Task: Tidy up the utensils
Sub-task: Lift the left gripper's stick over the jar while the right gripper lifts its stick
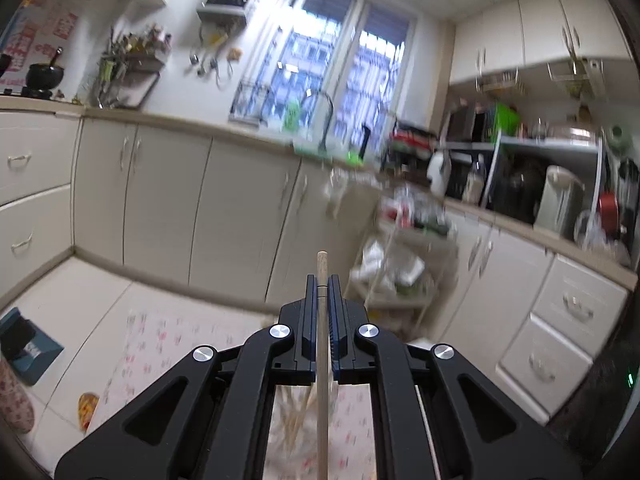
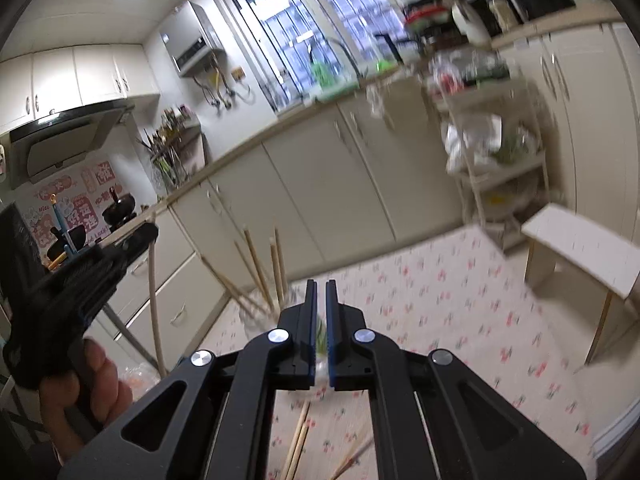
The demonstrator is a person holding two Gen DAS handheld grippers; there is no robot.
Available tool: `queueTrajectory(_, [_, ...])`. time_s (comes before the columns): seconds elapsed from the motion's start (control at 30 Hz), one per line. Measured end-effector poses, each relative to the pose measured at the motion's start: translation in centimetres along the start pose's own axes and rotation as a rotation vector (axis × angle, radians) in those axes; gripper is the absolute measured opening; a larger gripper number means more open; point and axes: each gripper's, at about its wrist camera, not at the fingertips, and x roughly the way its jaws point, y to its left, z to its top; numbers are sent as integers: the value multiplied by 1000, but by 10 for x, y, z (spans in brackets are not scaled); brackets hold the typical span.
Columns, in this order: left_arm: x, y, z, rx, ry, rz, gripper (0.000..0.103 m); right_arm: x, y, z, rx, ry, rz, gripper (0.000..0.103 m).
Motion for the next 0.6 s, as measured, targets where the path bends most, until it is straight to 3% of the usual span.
queueTrajectory(0.2, [22, 1, 20, -41, -77, 31, 5, -5, -7, 4, 2, -14, -16, 5])
queueTrajectory(0.37, [37, 2, 25, -56, -111, 53, 5, 17, -29, -12, 46, 171, -93, 6])
queueTrajectory(0.43, [41, 2, 25, -57, -125, 60, 5, 35, -40, -28, 70, 277, -143, 19])
queueTrajectory(0.53, [45, 3, 30, -74, -151, 65, 5, 60, -43, -41, 37, 382, -196, 23])
queueTrajectory(0.6, [46, 4, 31, -80, -166, 69, 5, 71, -41, -44, 12, 408, -222, 28])
